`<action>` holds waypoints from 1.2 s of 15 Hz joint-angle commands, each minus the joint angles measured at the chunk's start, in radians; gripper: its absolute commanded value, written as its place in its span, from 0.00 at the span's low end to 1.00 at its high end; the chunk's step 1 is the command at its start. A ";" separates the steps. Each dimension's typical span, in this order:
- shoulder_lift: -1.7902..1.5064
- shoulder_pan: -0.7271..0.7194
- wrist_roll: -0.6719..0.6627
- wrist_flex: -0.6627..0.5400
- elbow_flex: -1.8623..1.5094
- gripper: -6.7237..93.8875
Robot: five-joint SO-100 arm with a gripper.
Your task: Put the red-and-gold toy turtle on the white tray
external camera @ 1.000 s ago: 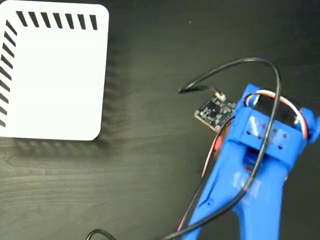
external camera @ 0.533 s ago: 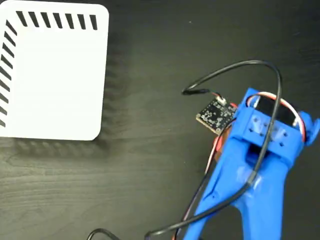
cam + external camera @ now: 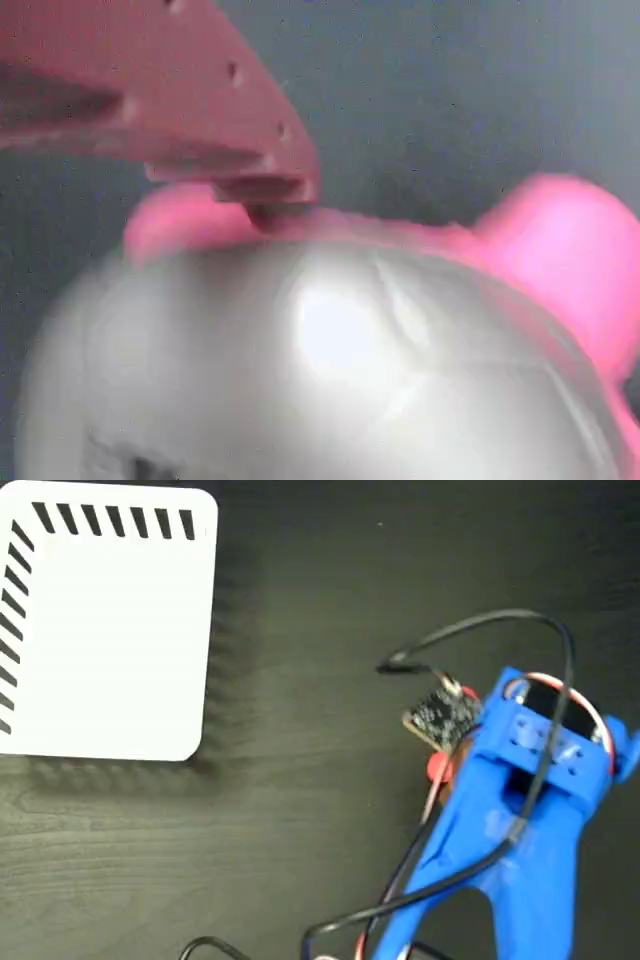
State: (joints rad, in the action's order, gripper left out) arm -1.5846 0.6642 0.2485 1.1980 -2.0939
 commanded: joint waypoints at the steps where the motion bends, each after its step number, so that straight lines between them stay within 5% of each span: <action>1: -0.015 0.005 0.005 -0.014 -0.012 0.71; 5: -0.006 0.003 0.003 -0.040 -0.037 0.68; 13: -0.023 0.003 -0.037 -0.011 -0.028 0.09; 18: -0.117 -0.008 -0.120 0.230 0.192 0.07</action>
State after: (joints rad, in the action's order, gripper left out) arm -1.5800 0.6627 0.1457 1.3085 -2.0494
